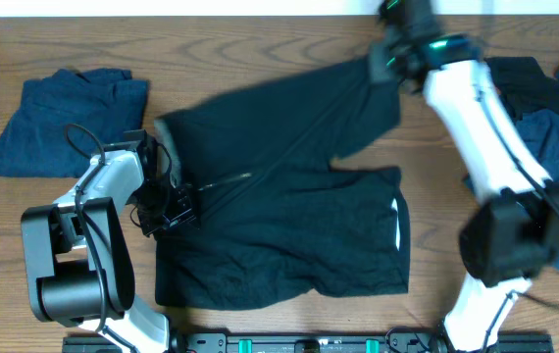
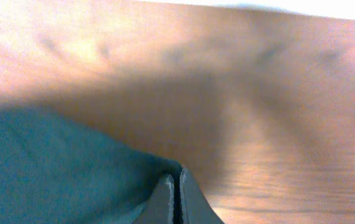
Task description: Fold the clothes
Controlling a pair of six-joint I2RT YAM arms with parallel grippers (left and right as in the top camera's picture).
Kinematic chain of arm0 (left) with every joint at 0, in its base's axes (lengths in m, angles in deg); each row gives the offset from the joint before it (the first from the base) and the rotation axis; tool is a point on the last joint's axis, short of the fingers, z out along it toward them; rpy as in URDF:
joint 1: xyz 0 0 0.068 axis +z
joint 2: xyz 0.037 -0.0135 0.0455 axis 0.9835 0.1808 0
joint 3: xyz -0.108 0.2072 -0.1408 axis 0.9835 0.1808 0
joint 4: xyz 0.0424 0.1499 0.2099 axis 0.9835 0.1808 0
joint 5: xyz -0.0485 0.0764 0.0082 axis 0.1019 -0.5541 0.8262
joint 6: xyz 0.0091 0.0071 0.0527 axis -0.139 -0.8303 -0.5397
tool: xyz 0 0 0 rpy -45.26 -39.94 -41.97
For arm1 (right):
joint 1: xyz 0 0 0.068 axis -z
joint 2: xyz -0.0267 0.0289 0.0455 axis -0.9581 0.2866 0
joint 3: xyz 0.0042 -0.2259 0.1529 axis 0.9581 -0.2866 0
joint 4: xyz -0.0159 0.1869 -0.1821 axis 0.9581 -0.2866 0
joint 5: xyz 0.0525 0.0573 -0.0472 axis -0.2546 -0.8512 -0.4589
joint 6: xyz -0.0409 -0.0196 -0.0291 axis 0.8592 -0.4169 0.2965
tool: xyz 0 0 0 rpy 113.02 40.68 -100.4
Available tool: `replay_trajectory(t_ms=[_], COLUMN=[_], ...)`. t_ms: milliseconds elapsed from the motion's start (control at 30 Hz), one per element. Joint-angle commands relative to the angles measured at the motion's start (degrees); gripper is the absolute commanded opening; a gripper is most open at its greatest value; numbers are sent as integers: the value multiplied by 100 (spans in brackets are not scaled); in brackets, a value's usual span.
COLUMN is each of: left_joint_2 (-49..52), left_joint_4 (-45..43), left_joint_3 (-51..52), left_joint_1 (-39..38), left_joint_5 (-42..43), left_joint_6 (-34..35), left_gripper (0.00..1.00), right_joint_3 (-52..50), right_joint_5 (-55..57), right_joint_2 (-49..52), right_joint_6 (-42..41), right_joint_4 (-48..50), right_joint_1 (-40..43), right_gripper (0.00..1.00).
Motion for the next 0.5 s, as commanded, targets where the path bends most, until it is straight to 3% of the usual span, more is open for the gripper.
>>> replay_trajectory(t_ms=[0, 100, 333, 467], left_joint_2=[98, 98, 98, 98], left_joint_4=[-96, -105, -109, -131], left_joint_3=[31, 31, 31, 31], left_joint_1=[68, 68, 68, 68], left_joint_5=[-546, -546, -546, -544], left_joint_6=[-96, -94, -94, -94], left_gripper=[47, 47, 47, 47], right_joint_3=[155, -55, -756, -1390], right_joint_5=[415, 424, 428, -105], right_joint_2=[-205, -98, 164, 170], right_joint_6=[-79, -42, -13, 105], right_joint_4=[-68, -260, -638, -656], right_joint_1=[190, 197, 186, 181], right_gripper=[36, 49, 49, 49])
